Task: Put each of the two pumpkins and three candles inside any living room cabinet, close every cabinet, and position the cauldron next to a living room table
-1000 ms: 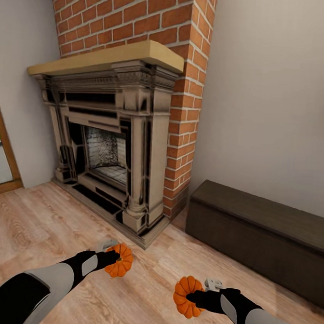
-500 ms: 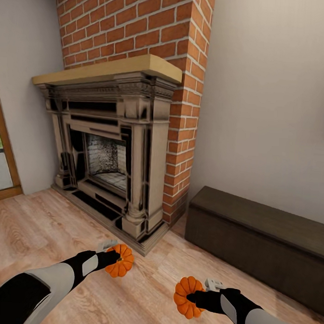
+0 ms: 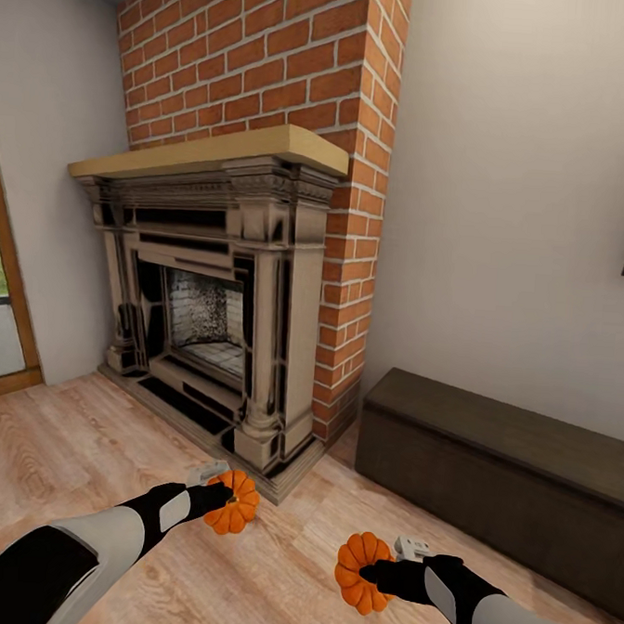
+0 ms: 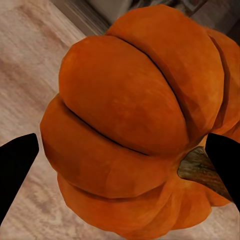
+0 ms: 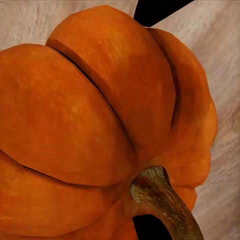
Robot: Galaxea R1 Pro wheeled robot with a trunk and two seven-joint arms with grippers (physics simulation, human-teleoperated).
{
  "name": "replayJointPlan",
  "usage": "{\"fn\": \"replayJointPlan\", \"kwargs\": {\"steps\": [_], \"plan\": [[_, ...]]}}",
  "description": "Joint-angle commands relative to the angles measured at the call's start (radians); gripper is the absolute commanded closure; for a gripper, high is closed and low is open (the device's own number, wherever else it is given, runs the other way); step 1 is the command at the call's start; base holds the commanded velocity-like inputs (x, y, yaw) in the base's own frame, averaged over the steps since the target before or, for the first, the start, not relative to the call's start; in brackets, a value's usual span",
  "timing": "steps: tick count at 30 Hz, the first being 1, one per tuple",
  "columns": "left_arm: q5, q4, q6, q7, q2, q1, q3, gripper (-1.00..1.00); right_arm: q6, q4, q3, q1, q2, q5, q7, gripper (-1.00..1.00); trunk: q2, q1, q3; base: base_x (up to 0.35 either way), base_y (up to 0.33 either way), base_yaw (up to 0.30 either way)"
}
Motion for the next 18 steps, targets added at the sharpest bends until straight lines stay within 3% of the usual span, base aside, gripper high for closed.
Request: {"fn": "replayJointPlan", "kwargs": {"steps": [1,12,18], "plan": [[0.009,0.003,0.002,-0.003,0.0,-0.001,-0.008,1.0,0.006,-0.002,0.008,0.0,-0.001,-0.01,0.002,1.0,0.0,-0.001,0.001,0.0,0.0,0.0],[0.009,0.004,0.002,-0.003,-0.005,-0.001,-0.008,1.0,0.005,-0.002,0.008,0.0,-0.001,-0.009,0.002,1.0,0.002,-0.006,0.026,0.0,0.0,0.0],[0.009,0.004,0.002,-0.003,-0.005,-0.001,-0.008,1.0,0.005,-0.003,0.008,0.0,-0.001,-0.01,0.004,1.0,0.044,-0.029,0.035,0.0,0.0,0.0]]}}
